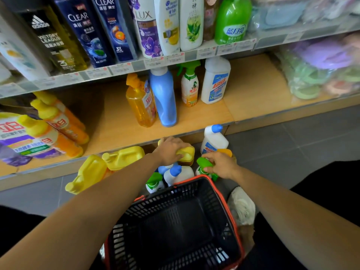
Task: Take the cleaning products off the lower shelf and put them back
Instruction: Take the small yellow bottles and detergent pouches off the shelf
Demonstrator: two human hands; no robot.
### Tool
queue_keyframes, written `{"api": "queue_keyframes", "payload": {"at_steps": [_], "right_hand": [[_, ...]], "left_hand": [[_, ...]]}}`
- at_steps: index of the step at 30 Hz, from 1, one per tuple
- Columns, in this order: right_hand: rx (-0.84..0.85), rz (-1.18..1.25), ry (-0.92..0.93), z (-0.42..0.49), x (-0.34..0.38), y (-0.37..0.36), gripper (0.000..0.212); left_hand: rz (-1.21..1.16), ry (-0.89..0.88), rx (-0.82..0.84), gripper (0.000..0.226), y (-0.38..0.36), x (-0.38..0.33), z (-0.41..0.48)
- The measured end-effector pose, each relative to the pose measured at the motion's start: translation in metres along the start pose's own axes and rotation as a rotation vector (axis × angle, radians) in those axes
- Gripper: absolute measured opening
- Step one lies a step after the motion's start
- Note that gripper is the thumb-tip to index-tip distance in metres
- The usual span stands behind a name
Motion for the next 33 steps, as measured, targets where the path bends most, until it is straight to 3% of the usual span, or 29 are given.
{"api": "queue_keyframes", "payload": {"at_steps": [5,11,13,16,19,24,26,29,31,33], "right_hand": [[-0.036,-0.143,0.018,-0.005,0.004,0.001,0.064],[-0.066,-0.317,0.02,-0.01,0.023,-0.003,0.056],[-0.046,-0.417,0.004,-0.01,0.026,-0.003,0.043],[-0.029,-0.628,-0.016,-0.011,0.042,-0.005,0.042],[-0.09,-0.659,0.042,-0.007,0.079,-0.007,0.039],[-0.1,-0.326,0.194,0.006,0.158,-0.034,0.037],[-0.077,-0.216,0.279,0.013,0.19,-0.051,0.035],[-0.028,-0.112,0.387,0.03,0.24,-0.079,0.043],[0.032,-0.07,0.457,0.044,0.276,-0.101,0.054],[0.069,-0.031,0.52,0.059,0.313,-0.123,0.061]], "left_hand": [[-0.045,0.11,-0.101,0.066,0.002,0.017,-0.03],[-0.23,0.194,-0.03,0.044,0.012,0.051,-0.085],[-0.219,0.203,0.044,0.033,0.015,0.062,-0.1],[-0.146,0.309,0.021,0.025,0.032,0.091,-0.138],[-0.149,0.463,-0.071,0.019,0.051,0.129,-0.177],[-0.353,0.891,-0.449,0.018,0.066,0.195,-0.252],[-0.408,1.046,-0.683,0.023,0.067,0.215,-0.278],[-0.42,1.186,-0.936,0.054,0.066,0.234,-0.302],[-0.446,1.186,-0.962,0.081,0.066,0.248,-0.306],[-0.501,1.099,-0.925,0.093,0.066,0.263,-0.301]]}}
Point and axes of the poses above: each hand's wrist, its own z-axis towards the middle knuckle, its own y-axis out of the back of the hand, x = y × z, the point moved 6 cm from there along z, towards the middle knuckle, and after that the axes turned 12 degrees about z, right-handed, at the moved point
